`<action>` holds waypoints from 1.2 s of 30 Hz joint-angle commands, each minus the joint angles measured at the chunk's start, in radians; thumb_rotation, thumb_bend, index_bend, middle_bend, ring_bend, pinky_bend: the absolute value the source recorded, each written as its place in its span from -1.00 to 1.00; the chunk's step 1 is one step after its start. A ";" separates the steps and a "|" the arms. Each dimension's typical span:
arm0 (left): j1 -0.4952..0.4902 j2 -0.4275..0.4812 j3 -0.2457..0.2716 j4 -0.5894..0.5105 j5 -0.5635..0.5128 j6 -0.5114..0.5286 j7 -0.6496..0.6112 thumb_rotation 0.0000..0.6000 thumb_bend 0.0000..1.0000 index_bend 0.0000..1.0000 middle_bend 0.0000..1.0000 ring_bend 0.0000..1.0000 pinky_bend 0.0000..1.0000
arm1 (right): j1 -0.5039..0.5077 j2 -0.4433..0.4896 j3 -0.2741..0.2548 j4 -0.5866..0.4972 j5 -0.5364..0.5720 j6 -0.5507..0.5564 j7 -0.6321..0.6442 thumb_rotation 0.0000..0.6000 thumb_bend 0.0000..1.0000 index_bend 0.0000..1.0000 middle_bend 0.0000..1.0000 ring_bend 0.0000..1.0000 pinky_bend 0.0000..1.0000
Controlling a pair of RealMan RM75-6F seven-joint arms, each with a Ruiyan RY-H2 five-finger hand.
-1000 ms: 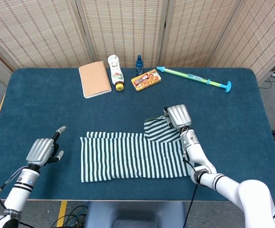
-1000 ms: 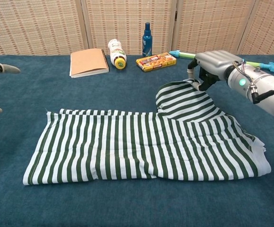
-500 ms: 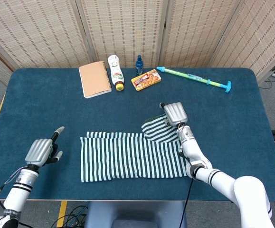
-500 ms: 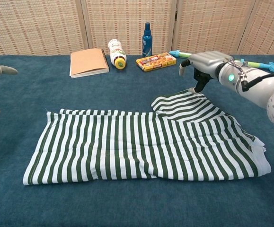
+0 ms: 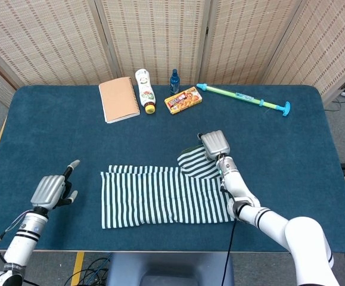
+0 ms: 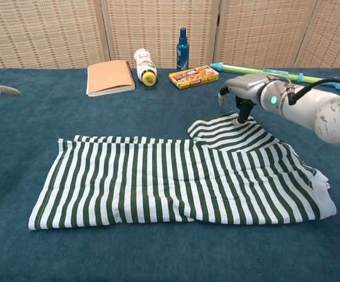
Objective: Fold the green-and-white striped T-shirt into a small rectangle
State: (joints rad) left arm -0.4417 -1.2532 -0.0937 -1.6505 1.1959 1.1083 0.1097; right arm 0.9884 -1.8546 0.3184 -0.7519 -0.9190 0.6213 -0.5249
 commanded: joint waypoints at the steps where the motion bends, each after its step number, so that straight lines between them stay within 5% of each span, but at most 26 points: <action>1: 0.001 0.000 -0.001 0.002 -0.002 -0.002 -0.003 1.00 -0.19 -1.00 0.74 0.74 1.00 | 0.015 -0.011 -0.003 0.021 0.023 -0.017 -0.018 1.00 -0.39 -0.46 0.91 1.00 1.00; 16: 0.008 0.001 -0.001 0.003 -0.001 -0.008 -0.006 1.00 -0.19 -1.00 0.74 0.74 1.00 | 0.013 -0.013 -0.039 0.034 0.060 -0.023 -0.038 1.00 -0.33 -0.16 0.91 1.00 1.00; 36: 0.008 -0.004 -0.006 0.000 -0.006 -0.011 0.007 1.00 -0.19 -1.00 0.74 0.74 1.00 | -0.007 0.003 -0.049 0.054 0.016 -0.017 0.070 1.00 -0.09 0.00 0.92 1.00 1.00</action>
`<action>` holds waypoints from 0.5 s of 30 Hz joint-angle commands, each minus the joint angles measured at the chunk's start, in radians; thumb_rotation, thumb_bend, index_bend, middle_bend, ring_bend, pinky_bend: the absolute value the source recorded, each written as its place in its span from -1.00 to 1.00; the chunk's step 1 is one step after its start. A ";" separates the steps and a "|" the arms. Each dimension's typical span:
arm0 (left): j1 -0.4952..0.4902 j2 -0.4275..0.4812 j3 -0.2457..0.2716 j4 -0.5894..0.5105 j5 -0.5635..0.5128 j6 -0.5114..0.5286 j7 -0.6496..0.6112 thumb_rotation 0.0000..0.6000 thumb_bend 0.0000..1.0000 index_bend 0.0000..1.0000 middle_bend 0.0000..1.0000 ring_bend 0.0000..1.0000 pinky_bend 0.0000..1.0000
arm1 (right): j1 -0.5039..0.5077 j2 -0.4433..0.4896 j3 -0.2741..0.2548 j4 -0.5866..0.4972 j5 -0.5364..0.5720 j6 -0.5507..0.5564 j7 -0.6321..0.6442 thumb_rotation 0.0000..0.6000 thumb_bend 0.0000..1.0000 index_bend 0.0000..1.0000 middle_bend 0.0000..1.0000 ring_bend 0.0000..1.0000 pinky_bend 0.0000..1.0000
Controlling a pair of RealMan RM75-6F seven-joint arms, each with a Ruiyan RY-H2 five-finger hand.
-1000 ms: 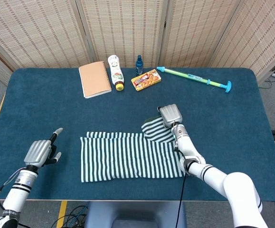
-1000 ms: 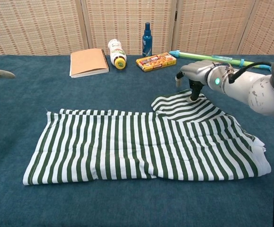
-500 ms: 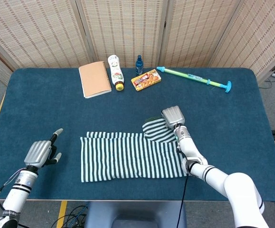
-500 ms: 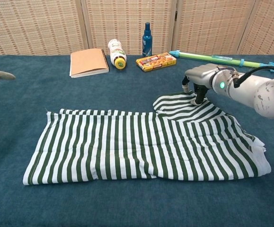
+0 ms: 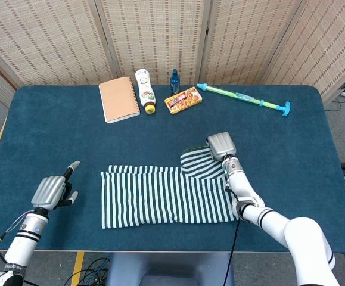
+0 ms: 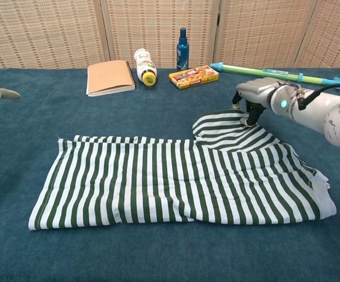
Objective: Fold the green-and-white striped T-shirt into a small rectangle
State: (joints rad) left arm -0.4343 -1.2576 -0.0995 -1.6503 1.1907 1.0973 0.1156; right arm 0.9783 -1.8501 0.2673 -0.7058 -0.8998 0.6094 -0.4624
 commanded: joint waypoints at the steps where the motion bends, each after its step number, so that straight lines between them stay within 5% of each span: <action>1: 0.000 0.001 0.000 -0.001 -0.001 0.000 0.001 1.00 -0.19 -1.00 0.74 0.74 1.00 | 0.005 -0.002 0.002 0.013 -0.006 -0.007 0.010 1.00 -0.10 0.00 0.92 1.00 1.00; 15: 0.002 0.002 -0.001 -0.001 -0.012 -0.004 0.010 1.00 -0.19 -1.00 0.74 0.74 1.00 | 0.039 -0.053 0.008 0.105 -0.002 -0.052 0.011 1.00 -0.23 -0.35 0.92 1.00 1.00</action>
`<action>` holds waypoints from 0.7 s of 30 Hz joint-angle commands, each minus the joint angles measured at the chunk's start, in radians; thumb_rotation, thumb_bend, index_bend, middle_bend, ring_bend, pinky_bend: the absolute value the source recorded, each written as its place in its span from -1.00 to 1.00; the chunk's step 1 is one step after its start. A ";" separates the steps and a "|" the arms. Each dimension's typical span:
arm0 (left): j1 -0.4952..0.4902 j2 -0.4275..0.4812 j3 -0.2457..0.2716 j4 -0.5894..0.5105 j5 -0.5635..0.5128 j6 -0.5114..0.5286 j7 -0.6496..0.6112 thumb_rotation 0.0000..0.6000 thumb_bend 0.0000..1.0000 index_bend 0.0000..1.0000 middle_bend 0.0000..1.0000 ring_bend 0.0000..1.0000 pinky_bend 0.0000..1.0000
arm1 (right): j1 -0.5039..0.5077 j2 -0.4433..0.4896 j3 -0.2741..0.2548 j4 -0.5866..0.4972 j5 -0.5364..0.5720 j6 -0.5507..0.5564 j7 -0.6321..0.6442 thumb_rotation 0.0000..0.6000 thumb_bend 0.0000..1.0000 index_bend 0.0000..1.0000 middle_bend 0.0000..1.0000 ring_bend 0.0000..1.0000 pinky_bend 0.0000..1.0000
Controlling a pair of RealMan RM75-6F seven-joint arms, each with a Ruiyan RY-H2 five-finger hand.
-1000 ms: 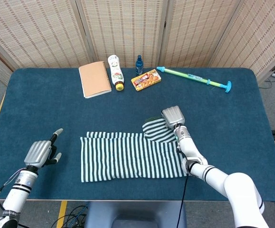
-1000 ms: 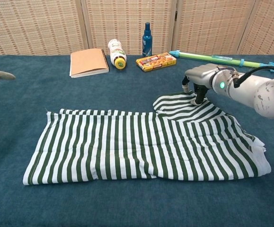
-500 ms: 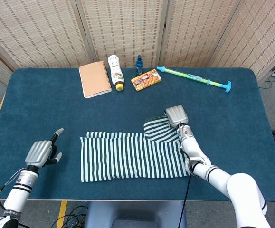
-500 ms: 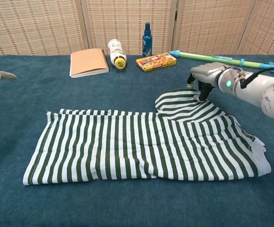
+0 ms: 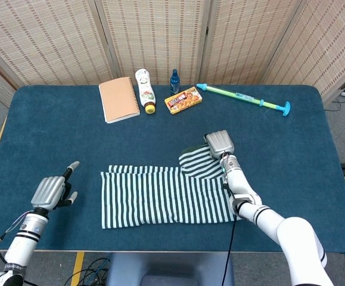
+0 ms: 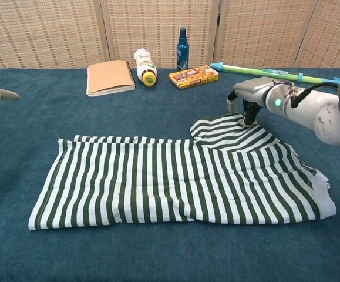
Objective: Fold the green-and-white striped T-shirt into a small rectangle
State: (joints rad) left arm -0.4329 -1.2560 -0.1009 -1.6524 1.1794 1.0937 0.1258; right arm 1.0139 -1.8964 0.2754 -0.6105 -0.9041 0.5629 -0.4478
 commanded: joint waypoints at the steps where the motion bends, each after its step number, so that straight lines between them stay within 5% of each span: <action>1: 0.001 0.000 0.001 0.001 0.000 0.000 -0.002 1.00 -0.19 -1.00 0.74 0.74 1.00 | 0.005 -0.009 0.000 0.013 0.003 -0.008 -0.006 1.00 -0.23 -0.35 0.92 1.00 1.00; 21: 0.002 -0.008 0.003 0.008 0.006 -0.007 -0.008 1.00 -0.19 -1.00 0.74 0.74 1.00 | -0.021 -0.003 -0.013 -0.009 -0.026 0.029 -0.015 1.00 -0.19 -0.18 0.92 1.00 1.00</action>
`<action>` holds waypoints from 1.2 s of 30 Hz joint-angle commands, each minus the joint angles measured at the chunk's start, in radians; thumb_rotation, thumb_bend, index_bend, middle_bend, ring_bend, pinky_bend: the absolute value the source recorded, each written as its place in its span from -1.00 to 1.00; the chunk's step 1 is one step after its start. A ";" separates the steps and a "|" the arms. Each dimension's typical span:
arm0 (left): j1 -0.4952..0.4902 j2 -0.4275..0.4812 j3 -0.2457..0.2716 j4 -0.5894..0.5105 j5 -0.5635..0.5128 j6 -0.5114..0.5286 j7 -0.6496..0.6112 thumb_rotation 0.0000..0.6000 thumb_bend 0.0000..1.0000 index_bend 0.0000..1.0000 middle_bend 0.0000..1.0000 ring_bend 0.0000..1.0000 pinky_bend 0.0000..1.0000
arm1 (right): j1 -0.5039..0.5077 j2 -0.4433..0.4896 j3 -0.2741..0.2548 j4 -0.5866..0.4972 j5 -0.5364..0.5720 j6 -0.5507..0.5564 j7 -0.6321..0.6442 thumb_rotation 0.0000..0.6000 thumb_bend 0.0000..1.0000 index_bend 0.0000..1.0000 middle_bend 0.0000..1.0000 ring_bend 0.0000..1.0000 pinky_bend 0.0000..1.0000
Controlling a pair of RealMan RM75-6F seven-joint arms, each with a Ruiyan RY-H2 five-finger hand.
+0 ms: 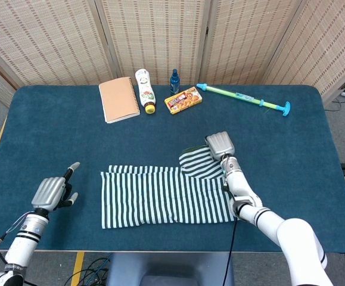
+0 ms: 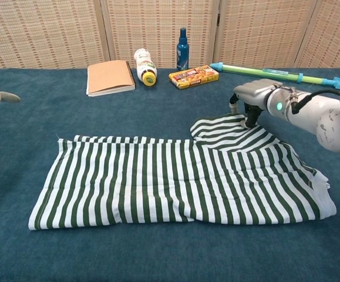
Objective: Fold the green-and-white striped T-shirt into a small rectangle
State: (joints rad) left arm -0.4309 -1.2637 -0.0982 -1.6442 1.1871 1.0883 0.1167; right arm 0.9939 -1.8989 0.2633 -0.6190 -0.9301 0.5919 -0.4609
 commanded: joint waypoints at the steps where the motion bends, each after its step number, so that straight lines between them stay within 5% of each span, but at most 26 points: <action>1: 0.000 0.000 0.000 0.000 -0.002 -0.002 0.001 1.00 -0.19 -1.00 0.74 0.74 1.00 | -0.003 -0.001 -0.001 0.000 0.001 0.000 -0.004 1.00 -0.19 -0.18 0.92 1.00 1.00; 17: 0.004 0.005 0.000 -0.011 0.011 0.009 -0.003 1.00 -0.19 -1.00 0.74 0.74 1.00 | -0.049 0.058 0.001 -0.124 -0.064 0.090 0.073 1.00 -0.10 0.00 0.93 1.00 1.00; 36: 0.000 0.013 0.001 -0.033 0.025 0.008 0.005 1.00 -0.19 -1.00 0.74 0.74 1.00 | -0.273 0.324 -0.139 -0.623 -0.309 0.374 0.211 1.00 -0.01 0.04 0.94 1.00 1.00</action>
State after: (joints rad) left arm -0.4312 -1.2503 -0.0976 -1.6771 1.2123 1.0967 0.1218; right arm 0.7454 -1.5985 0.1481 -1.2134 -1.2129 0.9416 -0.2631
